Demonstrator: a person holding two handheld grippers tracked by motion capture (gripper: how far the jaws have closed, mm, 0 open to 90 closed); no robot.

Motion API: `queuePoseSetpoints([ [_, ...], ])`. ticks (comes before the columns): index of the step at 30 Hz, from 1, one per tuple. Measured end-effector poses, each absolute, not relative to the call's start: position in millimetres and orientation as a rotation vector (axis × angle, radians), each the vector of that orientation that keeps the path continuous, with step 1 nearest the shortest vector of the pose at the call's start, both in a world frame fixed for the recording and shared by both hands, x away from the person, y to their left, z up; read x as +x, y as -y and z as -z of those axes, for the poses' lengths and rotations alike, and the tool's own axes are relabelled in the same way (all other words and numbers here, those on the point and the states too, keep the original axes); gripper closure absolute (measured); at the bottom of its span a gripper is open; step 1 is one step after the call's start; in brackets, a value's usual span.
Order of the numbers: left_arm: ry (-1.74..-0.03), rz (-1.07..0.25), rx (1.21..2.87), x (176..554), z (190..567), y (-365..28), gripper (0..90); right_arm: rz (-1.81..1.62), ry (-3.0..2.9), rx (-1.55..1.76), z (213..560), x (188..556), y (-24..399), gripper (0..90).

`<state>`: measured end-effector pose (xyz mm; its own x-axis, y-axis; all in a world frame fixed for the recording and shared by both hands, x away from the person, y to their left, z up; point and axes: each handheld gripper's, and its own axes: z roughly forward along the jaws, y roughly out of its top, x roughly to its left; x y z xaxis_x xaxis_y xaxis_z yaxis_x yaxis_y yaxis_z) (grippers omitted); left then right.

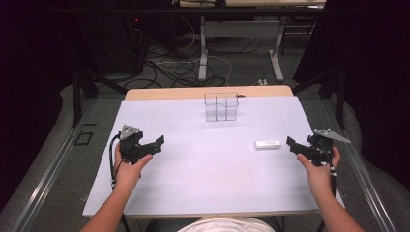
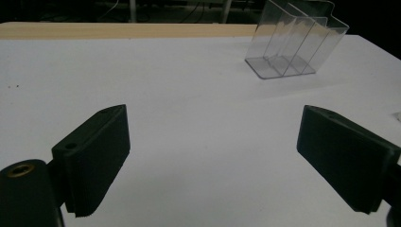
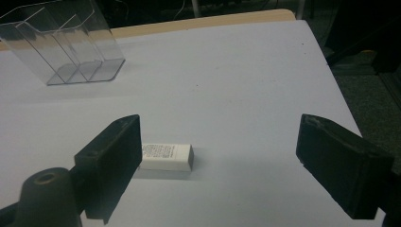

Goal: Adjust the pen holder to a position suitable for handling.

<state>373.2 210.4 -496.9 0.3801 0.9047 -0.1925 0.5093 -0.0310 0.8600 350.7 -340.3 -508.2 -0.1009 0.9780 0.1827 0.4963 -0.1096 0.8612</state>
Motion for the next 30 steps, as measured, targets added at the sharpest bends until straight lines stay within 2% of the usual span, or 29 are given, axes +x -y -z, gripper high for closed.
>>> queuePoseSetpoints([
  [2,-1.266,-0.499,1.686,376.6,493.6,-206.1,16.2,-1.147,-1.623,1.623,507.3,349.0,341.8,14.5],
  [12,-1.205,-0.478,1.728,400.2,467.9,-167.0,17.6,-1.171,-1.596,1.628,506.9,347.9,339.6,14.4],
  [20,-1.155,-0.503,1.758,419.5,445.6,-134.9,24.4,-1.190,-1.600,1.632,506.3,348.8,339.2,14.5],
  [30,-1.111,-0.546,1.805,442.8,436.9,-103.2,27.6,-1.199,-1.607,1.643,504.4,346.2,341.4,14.5],
])
